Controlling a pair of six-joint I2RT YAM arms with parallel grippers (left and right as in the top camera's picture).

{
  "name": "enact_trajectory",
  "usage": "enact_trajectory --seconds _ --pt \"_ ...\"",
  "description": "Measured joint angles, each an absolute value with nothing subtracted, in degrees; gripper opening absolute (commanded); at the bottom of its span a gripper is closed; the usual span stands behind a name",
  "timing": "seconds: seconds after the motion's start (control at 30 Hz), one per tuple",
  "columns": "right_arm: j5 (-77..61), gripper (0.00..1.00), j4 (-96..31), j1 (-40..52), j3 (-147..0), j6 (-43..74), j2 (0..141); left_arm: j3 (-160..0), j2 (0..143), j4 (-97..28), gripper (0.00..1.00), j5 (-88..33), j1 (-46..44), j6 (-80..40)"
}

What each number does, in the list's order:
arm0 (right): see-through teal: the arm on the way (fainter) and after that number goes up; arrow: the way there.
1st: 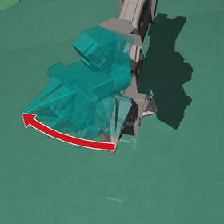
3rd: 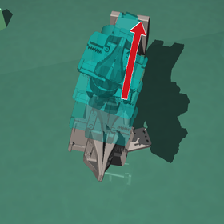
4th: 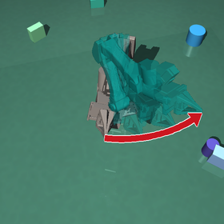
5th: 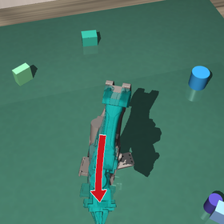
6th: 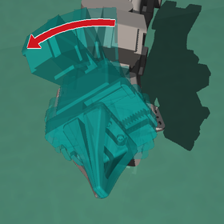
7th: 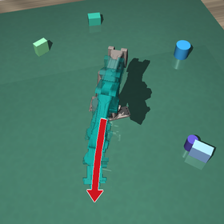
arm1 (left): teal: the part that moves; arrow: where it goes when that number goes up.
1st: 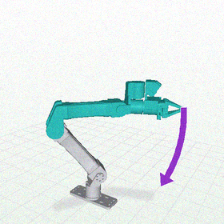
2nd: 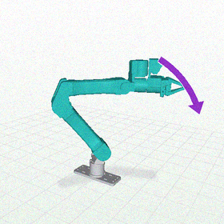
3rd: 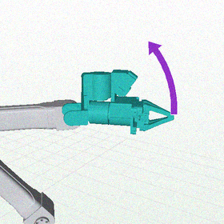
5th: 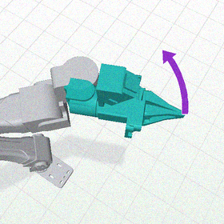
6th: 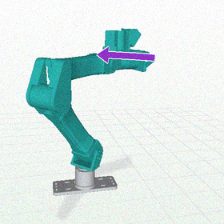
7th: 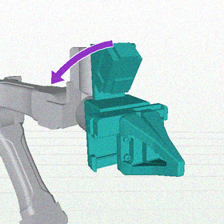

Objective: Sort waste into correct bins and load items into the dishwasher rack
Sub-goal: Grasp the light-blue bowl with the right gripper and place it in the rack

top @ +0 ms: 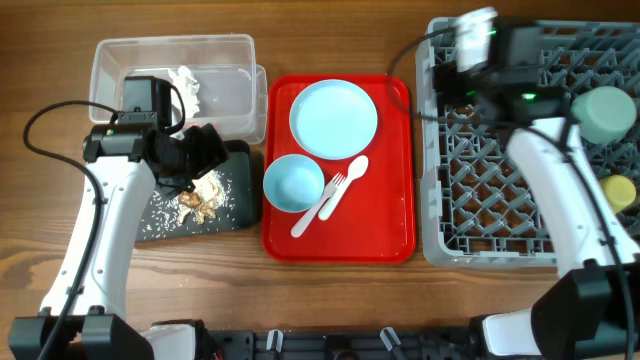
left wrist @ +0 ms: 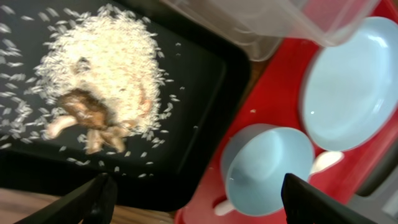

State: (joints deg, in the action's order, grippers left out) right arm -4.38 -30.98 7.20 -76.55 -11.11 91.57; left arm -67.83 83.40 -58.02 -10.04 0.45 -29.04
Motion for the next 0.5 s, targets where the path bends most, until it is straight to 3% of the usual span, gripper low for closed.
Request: enact_trajectory --seconds 0.1,0.3,0.43,0.5 --pt "-16.1 0.86 -37.8 15.2 -76.4 -1.1 92.4 -67.8 83.4 -60.3 0.95 -5.3 1.0 -29.6" --pt "-21.2 0.62 -43.5 30.0 -76.4 12.2 101.8 -67.8 83.4 -61.2 0.98 -2.8 7.8 -31.0" --pt "-20.7 0.41 -43.5 33.7 -76.4 19.2 107.7 -67.8 83.4 -61.3 0.98 -2.8 7.9 -31.0" --pt "-18.7 0.20 -43.1 34.2 -76.4 22.8 110.6 -67.8 83.4 -61.3 0.99 -2.8 7.9 -31.0"
